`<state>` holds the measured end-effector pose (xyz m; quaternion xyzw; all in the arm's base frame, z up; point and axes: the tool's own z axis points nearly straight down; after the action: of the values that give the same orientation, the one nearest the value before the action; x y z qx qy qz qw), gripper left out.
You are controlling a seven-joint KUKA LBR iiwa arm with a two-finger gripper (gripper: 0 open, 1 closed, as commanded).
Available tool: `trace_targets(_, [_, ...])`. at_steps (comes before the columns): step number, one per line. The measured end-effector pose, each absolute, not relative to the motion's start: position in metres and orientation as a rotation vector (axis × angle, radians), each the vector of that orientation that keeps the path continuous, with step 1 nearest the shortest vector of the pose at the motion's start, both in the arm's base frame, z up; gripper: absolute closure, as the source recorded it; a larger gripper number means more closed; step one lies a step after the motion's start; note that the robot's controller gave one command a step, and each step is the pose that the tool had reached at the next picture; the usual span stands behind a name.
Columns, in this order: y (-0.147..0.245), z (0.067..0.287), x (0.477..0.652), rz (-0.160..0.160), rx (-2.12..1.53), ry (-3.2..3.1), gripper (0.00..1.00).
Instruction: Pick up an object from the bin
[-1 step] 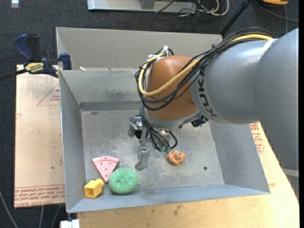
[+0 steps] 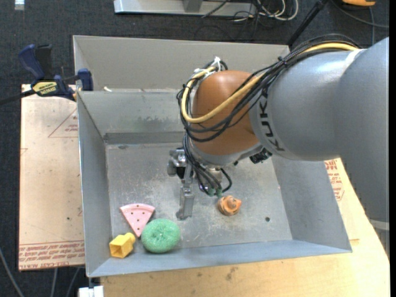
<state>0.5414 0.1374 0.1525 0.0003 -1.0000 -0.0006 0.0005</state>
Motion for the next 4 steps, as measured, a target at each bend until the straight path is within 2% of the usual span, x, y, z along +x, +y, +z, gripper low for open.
trace_targets(1, [0.147, 0.125, 0.525, -0.002, 0.108, -3.146, 0.00])
trace_targets(2, [0.153, 0.076, 0.493, -0.002, 0.191, -3.137, 0.00])
trace_targets(3, [0.188, 0.076, 0.486, -0.006, 0.406, -3.123, 1.00])
trace_targets(4, [0.188, 0.076, 0.486, -0.006, 0.406, -3.123, 1.00])
